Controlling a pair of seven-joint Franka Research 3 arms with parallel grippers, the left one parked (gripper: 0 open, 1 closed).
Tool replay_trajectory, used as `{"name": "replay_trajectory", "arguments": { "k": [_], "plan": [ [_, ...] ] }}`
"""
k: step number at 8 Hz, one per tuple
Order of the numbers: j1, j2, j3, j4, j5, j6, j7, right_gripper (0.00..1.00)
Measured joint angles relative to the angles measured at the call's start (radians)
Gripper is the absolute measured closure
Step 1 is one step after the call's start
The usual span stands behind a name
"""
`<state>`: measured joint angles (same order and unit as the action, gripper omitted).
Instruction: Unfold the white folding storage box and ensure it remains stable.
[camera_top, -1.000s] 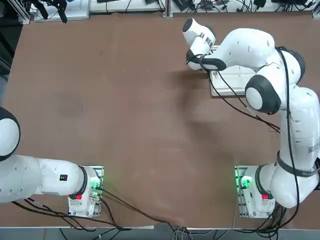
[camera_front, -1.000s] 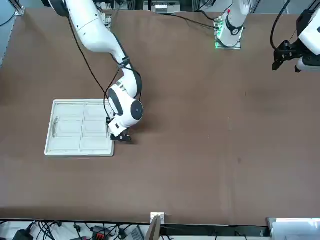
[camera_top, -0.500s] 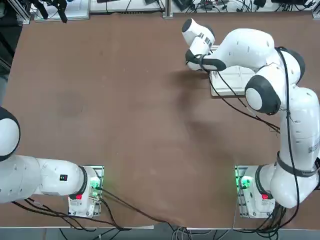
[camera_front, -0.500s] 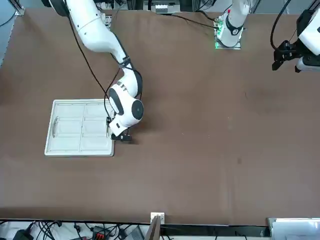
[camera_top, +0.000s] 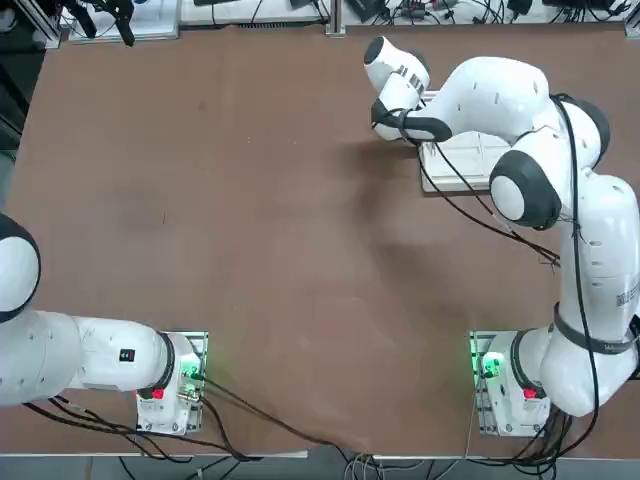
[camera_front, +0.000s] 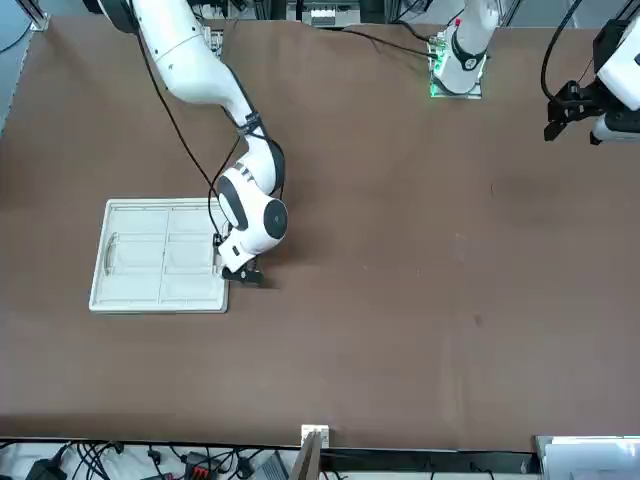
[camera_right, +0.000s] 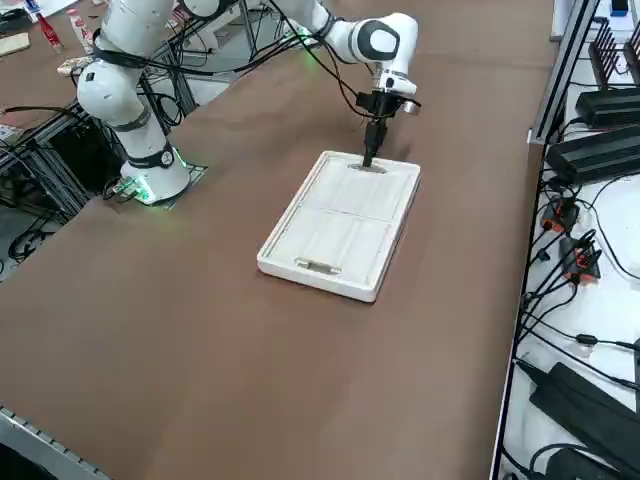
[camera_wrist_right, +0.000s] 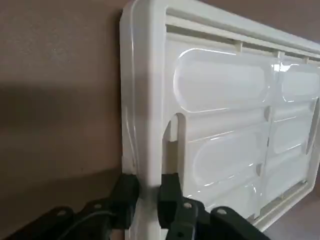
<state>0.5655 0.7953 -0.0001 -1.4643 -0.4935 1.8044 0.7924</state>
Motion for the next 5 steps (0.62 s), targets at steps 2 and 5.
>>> {"name": "replay_trajectory", "arguments": {
  "k": [2, 5],
  "plan": [
    [0.009, 0.001, -0.002, 0.022, -0.011, -0.036, 0.0, 0.74],
    [0.035, 0.001, -0.004, 0.052, -0.066, -0.101, 0.0, 0.74]
  ]
}}
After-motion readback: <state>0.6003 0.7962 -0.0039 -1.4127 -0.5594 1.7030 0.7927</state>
